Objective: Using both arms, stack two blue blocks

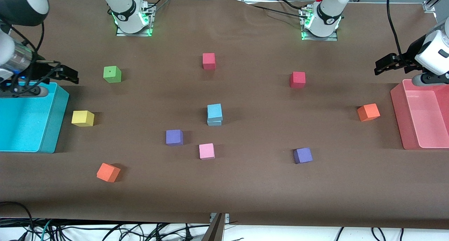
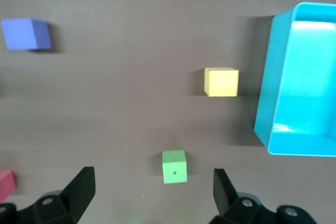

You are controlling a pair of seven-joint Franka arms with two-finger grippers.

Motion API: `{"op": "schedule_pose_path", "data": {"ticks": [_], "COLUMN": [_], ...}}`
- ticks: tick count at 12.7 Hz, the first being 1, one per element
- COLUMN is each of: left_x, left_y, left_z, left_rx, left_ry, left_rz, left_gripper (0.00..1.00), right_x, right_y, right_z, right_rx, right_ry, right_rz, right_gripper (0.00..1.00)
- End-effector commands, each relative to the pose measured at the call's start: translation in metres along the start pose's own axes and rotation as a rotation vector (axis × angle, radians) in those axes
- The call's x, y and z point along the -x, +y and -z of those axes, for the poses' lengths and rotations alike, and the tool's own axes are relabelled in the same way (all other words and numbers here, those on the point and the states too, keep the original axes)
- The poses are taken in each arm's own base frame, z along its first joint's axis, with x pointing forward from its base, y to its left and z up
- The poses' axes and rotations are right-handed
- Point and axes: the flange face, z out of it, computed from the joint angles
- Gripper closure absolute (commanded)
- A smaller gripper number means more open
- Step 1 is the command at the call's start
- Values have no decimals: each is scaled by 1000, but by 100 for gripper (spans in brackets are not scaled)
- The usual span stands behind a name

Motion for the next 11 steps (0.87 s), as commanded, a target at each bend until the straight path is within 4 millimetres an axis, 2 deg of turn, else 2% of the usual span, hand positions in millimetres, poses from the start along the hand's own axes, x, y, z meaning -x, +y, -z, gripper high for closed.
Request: {"op": "schedule_pose_path", "data": {"ticks": [1,3,6,11], "left_x": [10,11,11,12], "left_y": [-5,-5,-6,-6], "left_z": [0,1,-2,-2], "left_rx": [-18,-15,-16,-16], "left_ry": [19,23,15,11], "left_rz": [-24,-24,-23,-21], "left_gripper": [0,0,0,0], "right_x": [12,7,12,11], "right_y": [9,18,27,24], "right_z": [32,36,30,26], "right_rx": [-36,-37,-93,-79], "right_ry": [66,115,75,61], "right_rz": [-23,-36,-72,-66], "right_gripper": [1,1,1,1]}}
